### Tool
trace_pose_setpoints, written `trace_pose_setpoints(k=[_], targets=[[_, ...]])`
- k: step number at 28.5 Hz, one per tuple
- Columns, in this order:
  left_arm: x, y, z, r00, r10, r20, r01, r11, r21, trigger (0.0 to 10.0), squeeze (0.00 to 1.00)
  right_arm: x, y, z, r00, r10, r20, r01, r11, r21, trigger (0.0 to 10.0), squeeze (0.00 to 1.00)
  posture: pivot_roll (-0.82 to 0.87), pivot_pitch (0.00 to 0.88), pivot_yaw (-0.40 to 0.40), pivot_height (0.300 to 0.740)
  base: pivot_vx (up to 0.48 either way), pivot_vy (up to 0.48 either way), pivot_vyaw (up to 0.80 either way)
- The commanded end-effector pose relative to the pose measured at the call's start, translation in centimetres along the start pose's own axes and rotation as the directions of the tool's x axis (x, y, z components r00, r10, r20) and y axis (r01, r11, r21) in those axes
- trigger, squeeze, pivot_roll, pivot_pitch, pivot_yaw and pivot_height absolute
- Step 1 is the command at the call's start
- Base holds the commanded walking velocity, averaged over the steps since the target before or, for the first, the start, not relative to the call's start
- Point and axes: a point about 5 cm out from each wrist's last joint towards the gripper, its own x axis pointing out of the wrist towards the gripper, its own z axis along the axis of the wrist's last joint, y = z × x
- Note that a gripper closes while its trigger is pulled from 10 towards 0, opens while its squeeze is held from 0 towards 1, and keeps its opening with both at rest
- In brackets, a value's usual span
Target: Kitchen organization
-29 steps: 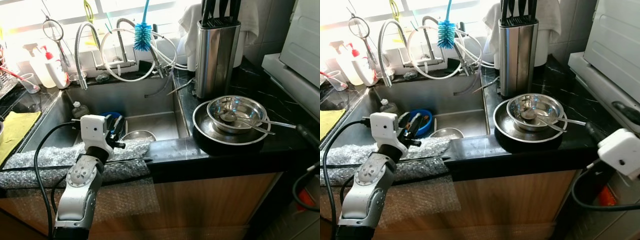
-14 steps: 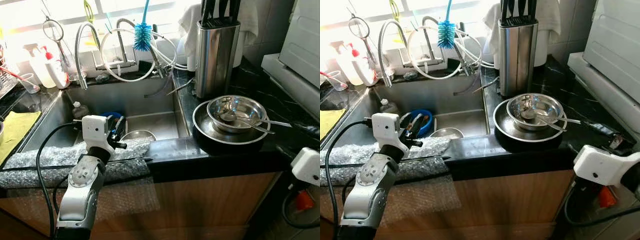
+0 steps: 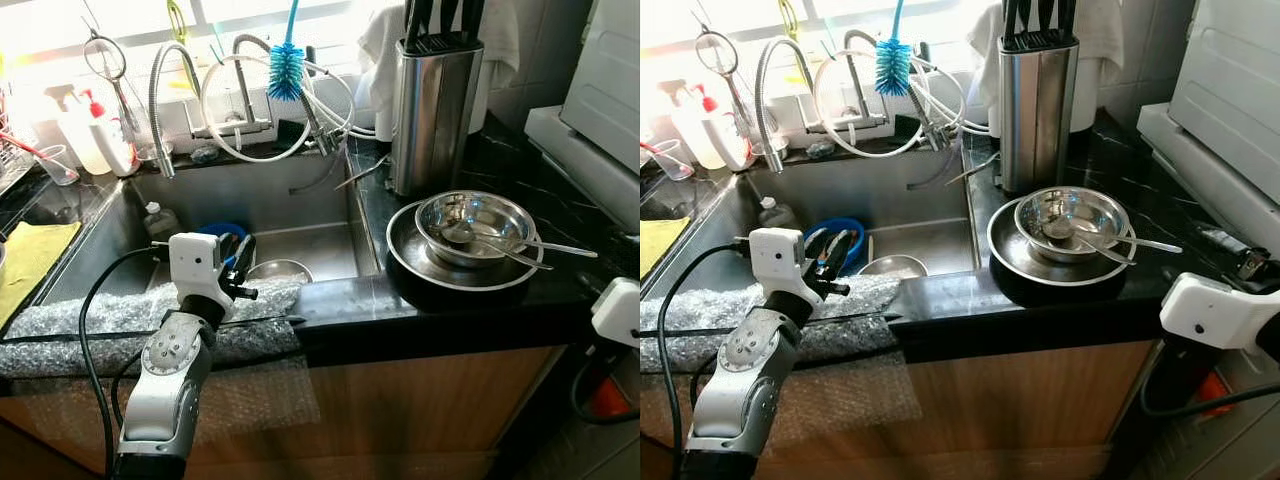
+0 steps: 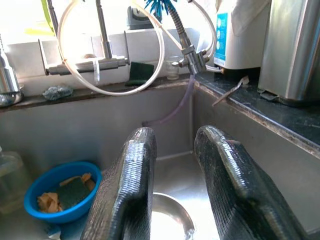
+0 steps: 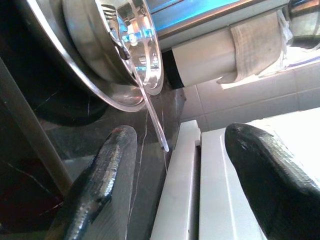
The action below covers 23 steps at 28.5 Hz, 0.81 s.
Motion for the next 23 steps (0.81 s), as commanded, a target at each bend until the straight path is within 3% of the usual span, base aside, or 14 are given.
trace_pose_setpoints(k=[1,23], targets=[[0.4,0.1,0.2,1.0,0.005,0.009,-0.005,1.0,-0.005,10.0,0.0,0.6,-0.2,0.3,1.0,-0.019,0.005,0.019,1.0,-0.011,10.0,0.0,-0.2,0.0,0.109,0.74,0.0,0.0,0.0],[0.4,0.0,0.1,0.999,0.034,0.005,-0.034,0.999,-0.02,10.0,0.0,2.4,-0.3,0.1,1.0,-0.018,-0.002,0.018,0.999,-0.035,10.0,0.0,-0.18,0.0,0.094,0.74,0.0,0.0,0.0]])
